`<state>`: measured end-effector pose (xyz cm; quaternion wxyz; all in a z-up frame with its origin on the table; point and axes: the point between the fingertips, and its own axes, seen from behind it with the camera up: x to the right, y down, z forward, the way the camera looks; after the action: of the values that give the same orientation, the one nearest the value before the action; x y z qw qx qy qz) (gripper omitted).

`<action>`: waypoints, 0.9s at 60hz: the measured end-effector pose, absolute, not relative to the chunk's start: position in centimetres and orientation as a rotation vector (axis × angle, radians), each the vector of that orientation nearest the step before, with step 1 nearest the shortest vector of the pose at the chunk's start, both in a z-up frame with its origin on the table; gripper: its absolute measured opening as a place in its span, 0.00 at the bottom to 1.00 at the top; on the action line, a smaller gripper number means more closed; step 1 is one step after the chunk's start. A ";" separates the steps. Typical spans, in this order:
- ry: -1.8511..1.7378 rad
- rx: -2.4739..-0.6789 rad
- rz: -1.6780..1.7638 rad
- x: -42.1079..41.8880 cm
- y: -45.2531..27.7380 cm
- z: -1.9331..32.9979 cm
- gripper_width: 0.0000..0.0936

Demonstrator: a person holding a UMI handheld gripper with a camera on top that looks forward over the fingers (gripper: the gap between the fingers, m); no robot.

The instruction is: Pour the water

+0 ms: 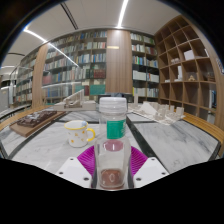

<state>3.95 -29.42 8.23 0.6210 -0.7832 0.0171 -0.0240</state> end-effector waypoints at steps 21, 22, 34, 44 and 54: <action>-0.091 -1.625 -0.628 15.7 -23.6 20.7 0.44; -0.112 -1.606 -0.673 15.8 -23.2 21.7 0.44; -0.533 -1.238 -1.207 13.0 -15.9 34.1 0.44; -0.970 -0.902 -1.513 4.3 -10.6 35.6 0.44; -1.369 -0.566 -1.665 -2.1 -7.9 28.9 0.43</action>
<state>-2.07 -7.93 28.93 0.4409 -0.2278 -0.5513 -0.6707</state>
